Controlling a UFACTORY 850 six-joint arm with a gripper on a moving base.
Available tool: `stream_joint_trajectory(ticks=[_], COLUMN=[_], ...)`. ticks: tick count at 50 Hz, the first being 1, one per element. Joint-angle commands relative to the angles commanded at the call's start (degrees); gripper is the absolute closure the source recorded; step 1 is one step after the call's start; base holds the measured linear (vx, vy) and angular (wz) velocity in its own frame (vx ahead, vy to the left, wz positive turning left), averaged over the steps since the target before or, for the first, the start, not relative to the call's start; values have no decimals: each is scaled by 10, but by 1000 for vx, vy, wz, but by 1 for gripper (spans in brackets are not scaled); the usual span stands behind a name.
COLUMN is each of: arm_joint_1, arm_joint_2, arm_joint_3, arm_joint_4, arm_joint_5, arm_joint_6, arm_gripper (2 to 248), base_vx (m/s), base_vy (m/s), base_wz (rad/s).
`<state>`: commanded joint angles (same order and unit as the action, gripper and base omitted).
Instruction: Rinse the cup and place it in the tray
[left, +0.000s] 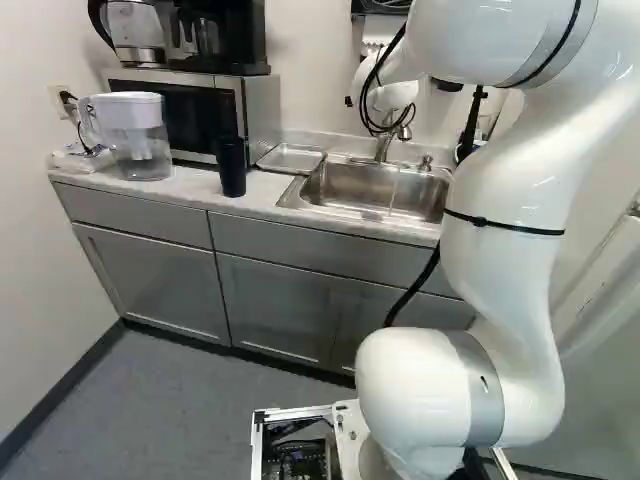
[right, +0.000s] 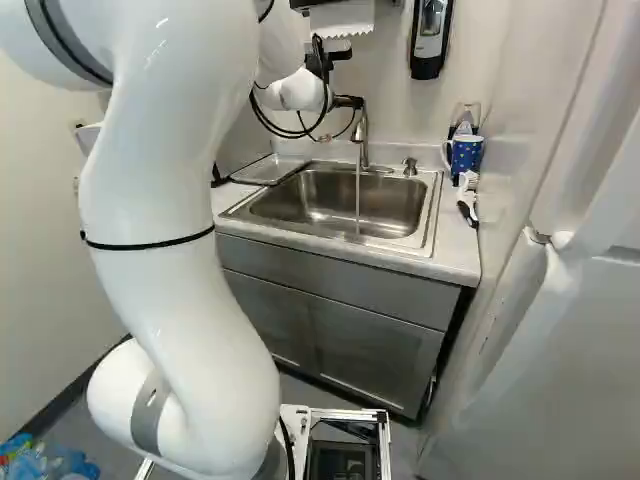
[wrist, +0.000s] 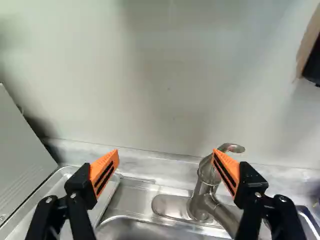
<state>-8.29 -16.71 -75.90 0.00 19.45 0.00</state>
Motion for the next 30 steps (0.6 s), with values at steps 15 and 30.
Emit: stream_joint_trajectory(ticks=[15,30], arm_joint_1=[17,30], arm_joint_2=[32,71], arm_joint_3=[36,79], arm_joint_4=[0,0], arm_joint_5=[0,-9], arm_joint_6=[0,0], arm_gripper=[3,3], base_vx=[0,0], base_vy=[0,0], base_wz=[0,0])
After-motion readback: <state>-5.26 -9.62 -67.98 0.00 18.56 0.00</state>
